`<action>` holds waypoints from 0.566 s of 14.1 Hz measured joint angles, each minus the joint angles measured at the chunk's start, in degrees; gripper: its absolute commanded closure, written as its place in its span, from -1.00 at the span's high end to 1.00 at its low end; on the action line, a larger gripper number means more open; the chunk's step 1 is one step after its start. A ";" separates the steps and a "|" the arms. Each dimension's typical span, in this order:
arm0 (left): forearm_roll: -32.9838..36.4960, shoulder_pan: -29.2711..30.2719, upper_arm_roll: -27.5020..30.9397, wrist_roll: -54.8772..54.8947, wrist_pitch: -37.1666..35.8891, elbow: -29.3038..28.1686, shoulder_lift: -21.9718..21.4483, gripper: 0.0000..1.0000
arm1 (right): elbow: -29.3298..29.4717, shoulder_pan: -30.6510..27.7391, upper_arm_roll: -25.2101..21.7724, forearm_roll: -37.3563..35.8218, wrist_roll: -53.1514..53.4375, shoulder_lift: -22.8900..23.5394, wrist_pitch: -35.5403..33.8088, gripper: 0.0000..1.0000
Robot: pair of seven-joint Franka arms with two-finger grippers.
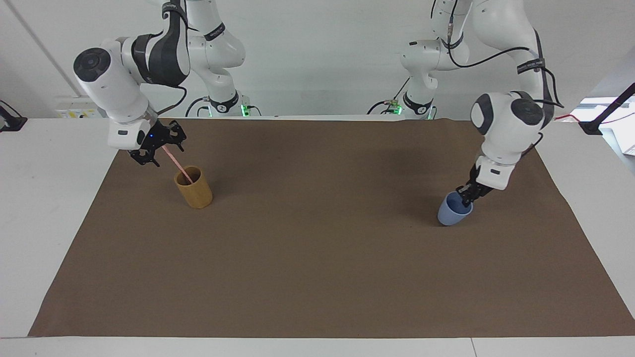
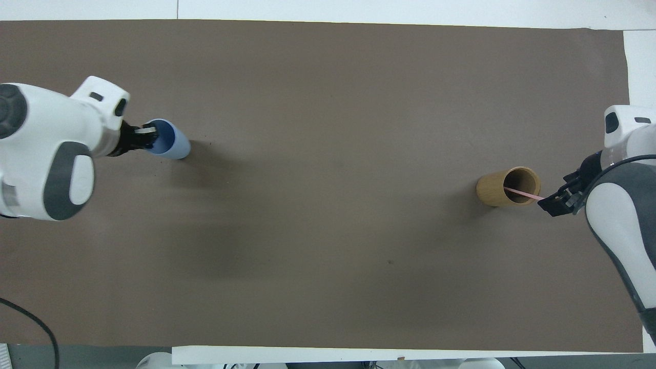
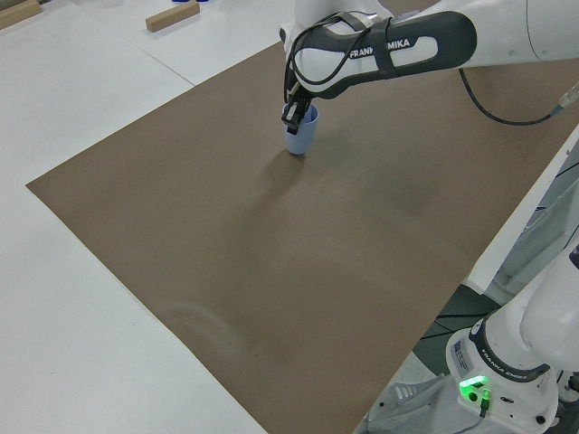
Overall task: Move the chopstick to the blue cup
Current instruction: 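Carry the blue cup to the table center, release, withdraw the left gripper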
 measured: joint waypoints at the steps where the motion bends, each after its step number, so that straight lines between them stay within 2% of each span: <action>1: 0.01 -5.17 -0.23 -5.52 0.00 0.70 0.40 -1.00 | -0.87 -0.01 0.00 0.00 0.00 0.05 0.62 0.23; 2: 0.03 -10.01 -0.38 -10.63 0.01 1.12 1.01 -0.99 | -1.56 -0.05 -0.01 0.00 0.00 0.05 1.46 0.15; 4: 0.04 -16.26 -0.46 -16.25 0.12 1.88 2.97 -0.74 | -2.19 -0.07 -0.05 0.00 -0.01 0.05 1.82 0.04; 5: 0.04 -17.96 -0.44 -17.22 0.19 2.21 3.84 -0.33 | -2.53 -0.07 -0.04 0.00 -0.01 0.05 1.82 -0.04; 6: 0.04 -18.82 -0.41 -17.42 0.23 2.32 4.30 0.72 | -2.87 -0.08 -0.05 0.00 -0.01 0.05 1.84 -0.12; 7: 0.03 -19.22 -0.37 -17.43 0.26 2.36 4.46 1.00 | -3.13 -0.08 -0.05 0.00 -0.01 0.05 1.88 -0.23; 8: 0.03 -19.28 -0.32 -17.43 0.28 2.57 4.47 1.00 | -3.28 -0.08 -0.05 0.00 -0.01 0.05 1.92 -0.32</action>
